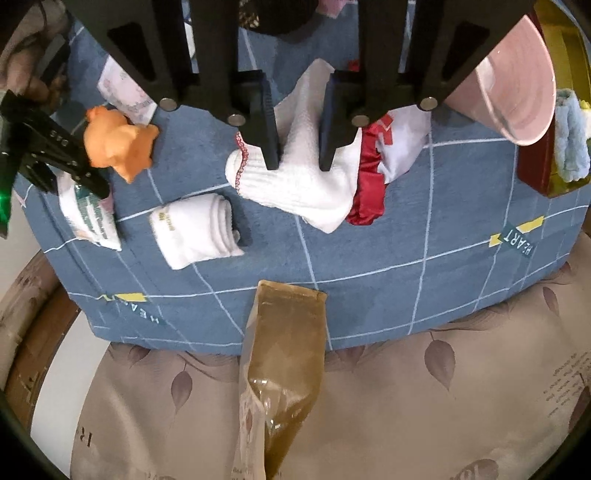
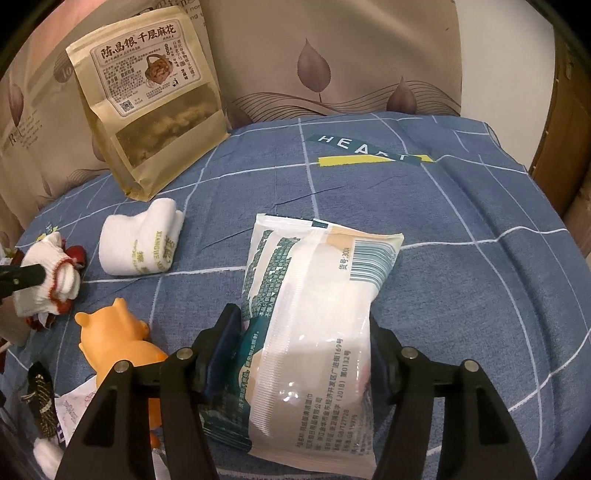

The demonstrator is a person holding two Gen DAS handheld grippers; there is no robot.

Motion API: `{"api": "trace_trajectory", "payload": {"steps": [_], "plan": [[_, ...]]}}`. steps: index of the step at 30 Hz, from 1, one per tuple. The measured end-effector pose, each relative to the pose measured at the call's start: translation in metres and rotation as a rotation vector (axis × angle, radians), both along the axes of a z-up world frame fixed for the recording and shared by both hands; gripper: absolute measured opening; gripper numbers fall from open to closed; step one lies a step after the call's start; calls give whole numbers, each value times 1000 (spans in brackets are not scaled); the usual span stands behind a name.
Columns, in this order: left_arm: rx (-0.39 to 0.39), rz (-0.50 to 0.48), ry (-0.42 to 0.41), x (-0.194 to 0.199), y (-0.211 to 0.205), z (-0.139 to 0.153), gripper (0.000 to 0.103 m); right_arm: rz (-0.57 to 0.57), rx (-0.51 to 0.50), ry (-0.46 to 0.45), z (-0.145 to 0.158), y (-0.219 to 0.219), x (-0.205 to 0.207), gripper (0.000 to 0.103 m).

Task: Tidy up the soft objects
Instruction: 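Grasp the white knit glove with the left gripper while the right gripper holds the package, then carry the white knit glove into the gold tin with the left gripper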

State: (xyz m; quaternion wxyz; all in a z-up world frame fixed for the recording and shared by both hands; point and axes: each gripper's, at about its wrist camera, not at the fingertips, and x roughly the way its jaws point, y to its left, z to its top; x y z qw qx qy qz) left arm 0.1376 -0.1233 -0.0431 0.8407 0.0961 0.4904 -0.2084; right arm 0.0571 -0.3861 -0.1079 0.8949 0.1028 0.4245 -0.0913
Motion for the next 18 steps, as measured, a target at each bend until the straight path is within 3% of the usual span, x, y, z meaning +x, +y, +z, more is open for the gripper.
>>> {"api": "trace_trajectory", "payload": {"steps": [8,18], "plan": [[-54,-7,-25,-18,15,29,21,0,-2,1,0,1,0,60],[-62,37,-88,-32,50,66,21,1,-8,5,-1,2,0,61]]}}
